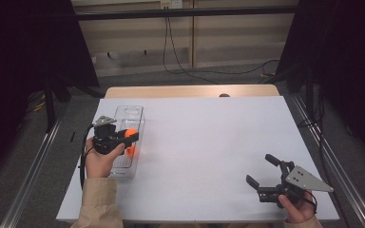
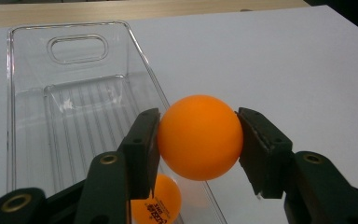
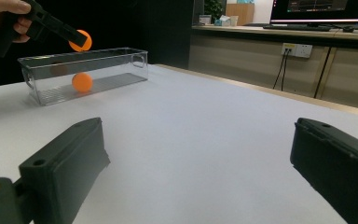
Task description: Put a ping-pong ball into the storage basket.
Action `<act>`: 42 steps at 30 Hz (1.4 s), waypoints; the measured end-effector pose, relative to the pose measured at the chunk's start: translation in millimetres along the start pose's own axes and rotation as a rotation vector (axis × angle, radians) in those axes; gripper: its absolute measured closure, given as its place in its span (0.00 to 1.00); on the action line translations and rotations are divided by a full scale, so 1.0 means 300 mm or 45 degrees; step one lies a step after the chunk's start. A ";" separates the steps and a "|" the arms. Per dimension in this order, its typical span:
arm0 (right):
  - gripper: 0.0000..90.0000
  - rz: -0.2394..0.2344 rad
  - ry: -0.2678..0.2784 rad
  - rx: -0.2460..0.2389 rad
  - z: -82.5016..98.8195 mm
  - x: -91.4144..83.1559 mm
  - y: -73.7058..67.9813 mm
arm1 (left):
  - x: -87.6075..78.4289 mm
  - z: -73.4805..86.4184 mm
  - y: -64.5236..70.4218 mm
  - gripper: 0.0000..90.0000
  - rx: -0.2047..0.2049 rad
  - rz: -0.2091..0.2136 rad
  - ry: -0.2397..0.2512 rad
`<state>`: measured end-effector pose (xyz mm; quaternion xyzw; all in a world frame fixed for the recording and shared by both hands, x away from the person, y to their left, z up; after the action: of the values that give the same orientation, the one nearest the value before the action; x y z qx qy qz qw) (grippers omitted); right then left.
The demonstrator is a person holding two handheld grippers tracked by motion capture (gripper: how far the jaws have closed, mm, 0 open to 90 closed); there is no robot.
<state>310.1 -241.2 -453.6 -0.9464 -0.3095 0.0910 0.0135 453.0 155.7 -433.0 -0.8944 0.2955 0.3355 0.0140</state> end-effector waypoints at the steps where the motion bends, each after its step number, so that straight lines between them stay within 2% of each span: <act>1: 0.03 0.000 0.001 -0.001 0.000 0.000 0.000 | -0.001 0.001 -0.002 0.56 0.001 -0.002 -0.004; 42: 0.03 -0.004 -0.001 0.000 0.001 0.002 -0.002 | -0.011 0.020 -0.054 0.56 -0.014 -0.071 -0.005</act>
<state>310.1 -240.5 -453.8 -0.9459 -0.3112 0.0913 0.0134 456.1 172.0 -438.6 -0.9016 0.2686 0.3385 0.0191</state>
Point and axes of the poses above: each handheld gripper's, and its own axes: x roughly forward along the jaws, z roughly out of its underside, y roughly to its right, the point moved 9 cm from there along x, roughly forward along the jaws, and after that the axes turned 3 degrees about x, right-handed, at the moved point
